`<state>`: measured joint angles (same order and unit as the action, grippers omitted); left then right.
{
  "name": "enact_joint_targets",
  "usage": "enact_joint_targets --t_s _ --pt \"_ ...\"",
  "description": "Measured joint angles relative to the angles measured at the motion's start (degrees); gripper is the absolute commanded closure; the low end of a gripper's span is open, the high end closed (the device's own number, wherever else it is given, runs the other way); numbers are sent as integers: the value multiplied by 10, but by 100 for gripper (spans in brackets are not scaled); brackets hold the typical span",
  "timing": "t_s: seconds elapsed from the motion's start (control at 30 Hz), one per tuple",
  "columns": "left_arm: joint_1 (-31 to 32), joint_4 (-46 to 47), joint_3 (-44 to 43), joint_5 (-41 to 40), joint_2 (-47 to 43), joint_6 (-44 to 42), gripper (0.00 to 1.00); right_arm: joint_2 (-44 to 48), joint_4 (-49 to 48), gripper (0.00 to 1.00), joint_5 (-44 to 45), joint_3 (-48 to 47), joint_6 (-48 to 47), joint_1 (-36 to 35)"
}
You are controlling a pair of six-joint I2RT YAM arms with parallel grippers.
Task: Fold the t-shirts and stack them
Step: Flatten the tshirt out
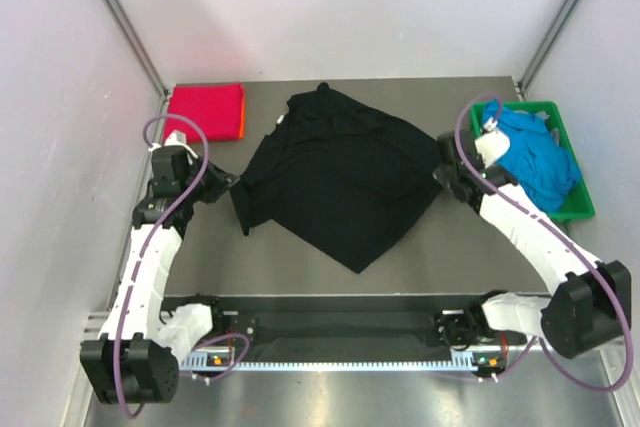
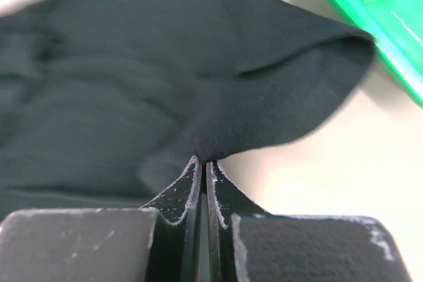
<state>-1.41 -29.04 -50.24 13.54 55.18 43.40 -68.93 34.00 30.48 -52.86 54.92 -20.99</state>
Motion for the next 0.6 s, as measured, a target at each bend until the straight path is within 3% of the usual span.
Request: enact_joint_targets --t_s 0.17,0.37,0.4,0.5,0.53,0.6 --pt "11 0 2 -29 15 -3 100 -68 -75 100 -39 -82 -20 0" --pt "9 8 -6 -108 66 -16 100 -246 -208 98 -134 -184 -34 -1" --pt "8 8 -9 -116 77 -17 100 -280 -223 94 -151 -210 -43 -1" --pt "6 7 -10 -115 87 -21 100 -399 -224 73 -226 -331 -90 0" --pt "6 9 -10 -108 85 -23 100 -436 -208 60 -250 -380 -111 0" --pt "6 13 -6 -94 78 -26 100 -481 -181 50 -276 -446 -146 -1"
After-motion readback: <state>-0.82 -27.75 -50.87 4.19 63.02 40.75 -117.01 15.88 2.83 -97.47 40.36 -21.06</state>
